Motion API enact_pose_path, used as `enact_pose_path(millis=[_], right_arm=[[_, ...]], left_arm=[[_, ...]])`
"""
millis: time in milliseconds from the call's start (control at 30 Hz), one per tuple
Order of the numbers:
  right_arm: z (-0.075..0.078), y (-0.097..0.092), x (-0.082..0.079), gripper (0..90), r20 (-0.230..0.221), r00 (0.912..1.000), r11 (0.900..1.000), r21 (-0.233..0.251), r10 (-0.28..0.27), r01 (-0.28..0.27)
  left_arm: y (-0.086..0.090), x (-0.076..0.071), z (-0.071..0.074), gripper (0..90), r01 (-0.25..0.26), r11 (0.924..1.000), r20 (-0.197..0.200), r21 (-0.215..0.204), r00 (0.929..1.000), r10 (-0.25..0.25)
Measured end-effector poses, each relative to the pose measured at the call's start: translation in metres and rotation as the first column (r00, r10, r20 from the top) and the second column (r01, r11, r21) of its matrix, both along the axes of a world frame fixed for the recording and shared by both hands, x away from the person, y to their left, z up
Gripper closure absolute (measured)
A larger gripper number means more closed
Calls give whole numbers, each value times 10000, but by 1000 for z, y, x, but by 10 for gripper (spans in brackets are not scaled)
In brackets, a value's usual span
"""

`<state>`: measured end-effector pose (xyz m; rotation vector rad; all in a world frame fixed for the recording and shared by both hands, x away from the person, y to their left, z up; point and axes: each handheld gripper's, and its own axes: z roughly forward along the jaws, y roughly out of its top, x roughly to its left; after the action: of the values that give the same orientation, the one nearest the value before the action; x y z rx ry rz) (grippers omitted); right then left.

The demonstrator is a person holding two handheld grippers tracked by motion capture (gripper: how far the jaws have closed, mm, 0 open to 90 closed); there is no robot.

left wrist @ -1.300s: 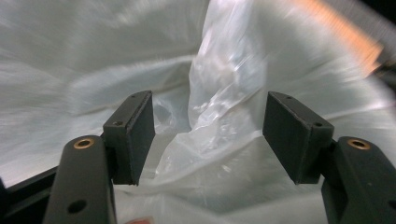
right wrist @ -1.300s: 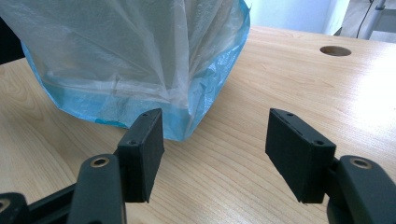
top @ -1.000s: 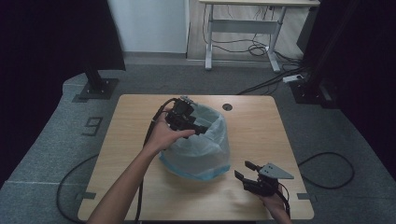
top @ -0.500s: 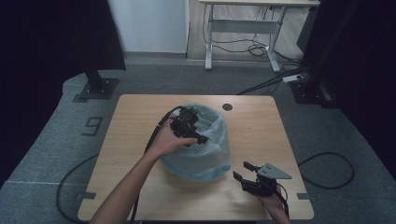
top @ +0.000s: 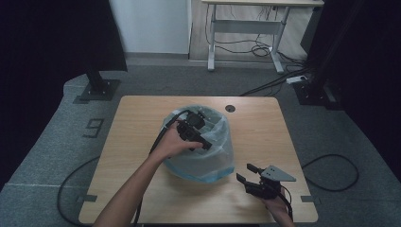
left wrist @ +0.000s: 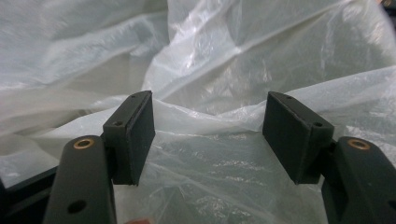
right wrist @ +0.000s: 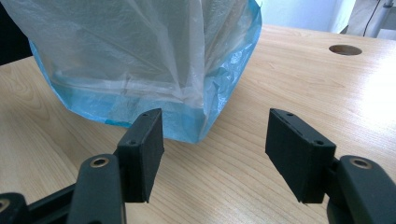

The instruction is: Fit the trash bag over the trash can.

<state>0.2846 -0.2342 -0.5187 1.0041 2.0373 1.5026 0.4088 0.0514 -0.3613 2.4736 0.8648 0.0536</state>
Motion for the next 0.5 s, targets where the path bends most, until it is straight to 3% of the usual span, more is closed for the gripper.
enact_pose_path(millis=[67, 233, 367, 500], right_arm=[[0, -1, 0, 360, -4, 10000, 10000, 8, -17, 17], [0, -3, 1, 360, -2, 10000, 10000, 62, -75, 75], [1, -3, 0, 360, 14, 10000, 9999, 83, -81, 81], [0, -2, 1, 360, -30, 10000, 10000, 39, -54, 54]], left_arm=[[9, -2, 10, 342, -94, 9988, 235, -480, 9997, 105], [36, -6, 29, 342, -357, 9941, 468, -1027, 9981, 407], [56, -9, 36, 340, -559, 9919, 596, -1142, 9962, 630], [68, -12, 34, 336, -582, 9935, 604, -976, 9961, 643]])
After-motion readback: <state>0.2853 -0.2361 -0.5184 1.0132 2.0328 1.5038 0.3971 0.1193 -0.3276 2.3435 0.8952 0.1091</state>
